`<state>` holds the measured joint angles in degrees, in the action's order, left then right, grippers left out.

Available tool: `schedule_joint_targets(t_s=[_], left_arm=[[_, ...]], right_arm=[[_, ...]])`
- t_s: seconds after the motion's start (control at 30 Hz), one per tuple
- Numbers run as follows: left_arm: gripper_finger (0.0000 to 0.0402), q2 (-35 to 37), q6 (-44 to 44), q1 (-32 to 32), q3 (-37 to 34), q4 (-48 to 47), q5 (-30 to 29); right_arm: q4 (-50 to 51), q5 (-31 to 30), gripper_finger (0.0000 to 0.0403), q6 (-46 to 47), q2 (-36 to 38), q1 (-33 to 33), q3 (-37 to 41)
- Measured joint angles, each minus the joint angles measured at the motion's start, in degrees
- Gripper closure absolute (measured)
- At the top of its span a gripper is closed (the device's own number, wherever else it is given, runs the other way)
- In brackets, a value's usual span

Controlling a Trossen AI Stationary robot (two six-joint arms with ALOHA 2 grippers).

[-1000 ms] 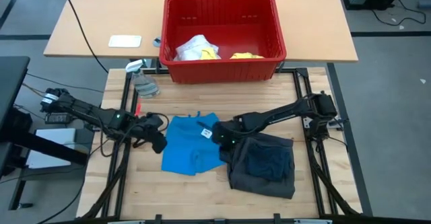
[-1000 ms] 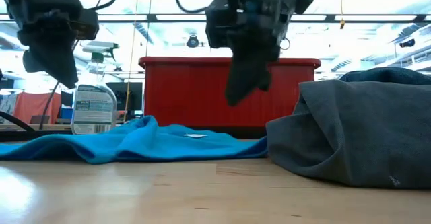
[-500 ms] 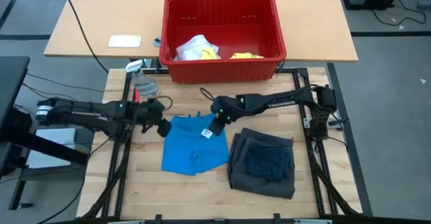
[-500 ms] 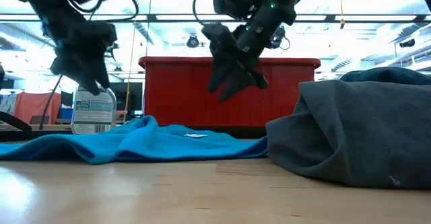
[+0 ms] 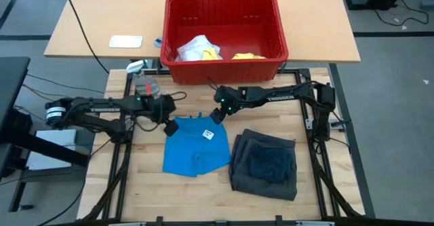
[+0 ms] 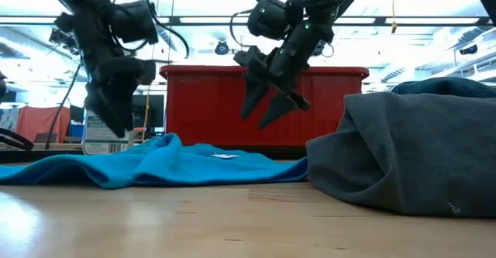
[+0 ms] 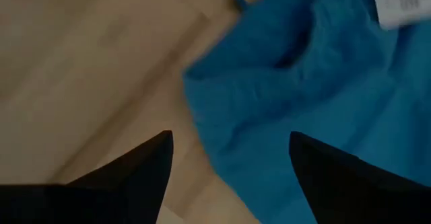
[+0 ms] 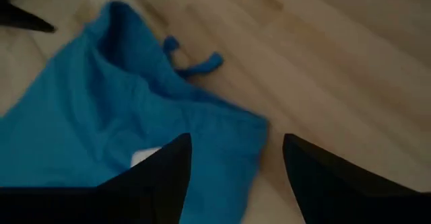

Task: Fold laundry
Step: Fold the blue shorts

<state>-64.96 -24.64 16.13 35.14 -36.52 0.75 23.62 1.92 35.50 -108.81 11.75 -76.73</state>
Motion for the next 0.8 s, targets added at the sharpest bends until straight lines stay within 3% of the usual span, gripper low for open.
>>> schedule_joint_targets(t_s=[0.17, 0.3, 0.47, 0.67, 0.8], left_arm=[[0.0102, -5.8, 2.4, 1.3, 0.0, 2.2, 1.2], [0.0102, -8.4, 2.1, 2.8, 0.0, 8.1, 1.3], [0.0106, -11.8, 2.1, 4.8, 0.1, 8.4, 1.1], [0.0116, -15.0, 4.1, 5.7, 0.1, 9.8, 3.6], [0.0147, -15.6, 4.2, 5.4, 0.1, 11.5, 4.3]], right_arm=[[0.7, 2.3, 0.0165, -1.2, -3.8, -0.9, 0.0], [-1.0, 0.8, 0.0165, -0.9, -5.1, -0.6, 0.0], [-0.7, 0.7, 0.0165, 0.0, -6.0, 1.1, 0.0], [-2.9, 5.1, 0.0165, -2.5, -7.8, 2.1, 0.0], [-5.6, 9.5, 0.017, -2.5, -10.1, 2.1, -0.1]])
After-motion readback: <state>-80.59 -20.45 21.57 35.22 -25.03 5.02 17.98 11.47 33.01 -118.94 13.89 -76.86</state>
